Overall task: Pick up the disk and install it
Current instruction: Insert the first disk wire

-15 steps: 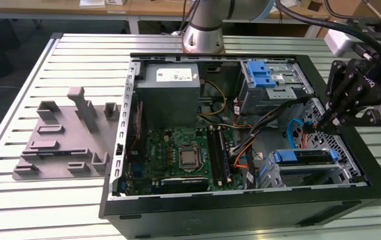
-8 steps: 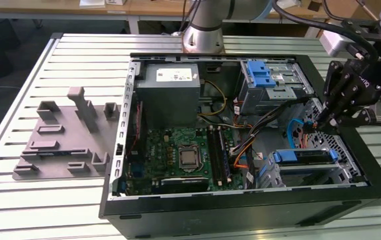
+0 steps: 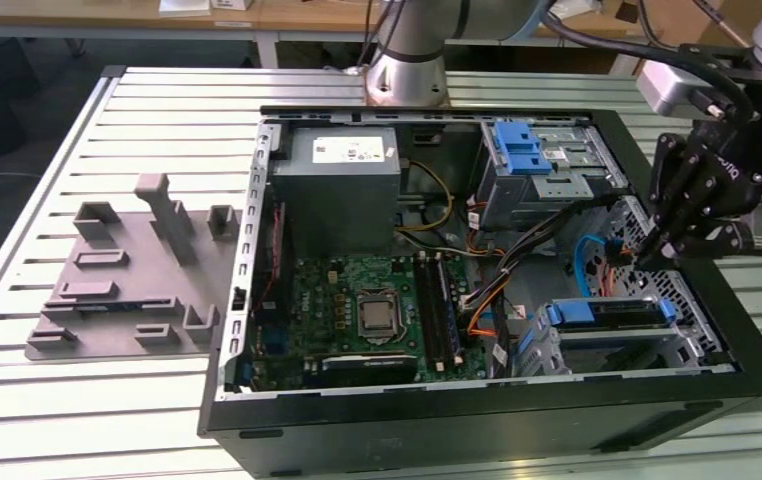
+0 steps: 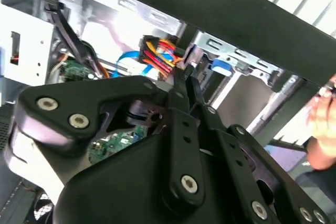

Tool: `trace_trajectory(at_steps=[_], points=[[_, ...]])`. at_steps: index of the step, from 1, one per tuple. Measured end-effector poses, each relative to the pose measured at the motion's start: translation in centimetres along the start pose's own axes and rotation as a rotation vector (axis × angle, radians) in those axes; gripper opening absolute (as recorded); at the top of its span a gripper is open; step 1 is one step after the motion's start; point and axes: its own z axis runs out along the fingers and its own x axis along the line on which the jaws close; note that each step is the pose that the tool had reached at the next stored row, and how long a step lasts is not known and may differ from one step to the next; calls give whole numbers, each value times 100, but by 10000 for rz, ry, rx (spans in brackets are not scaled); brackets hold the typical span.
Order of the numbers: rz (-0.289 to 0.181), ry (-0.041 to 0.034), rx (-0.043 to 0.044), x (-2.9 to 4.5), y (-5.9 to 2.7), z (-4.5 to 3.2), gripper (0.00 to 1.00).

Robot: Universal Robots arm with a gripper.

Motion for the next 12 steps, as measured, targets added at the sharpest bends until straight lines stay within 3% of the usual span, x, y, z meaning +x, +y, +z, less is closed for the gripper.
trace_trajectory(at_steps=[12], points=[[-347,-15,41,112,64,36,16]])
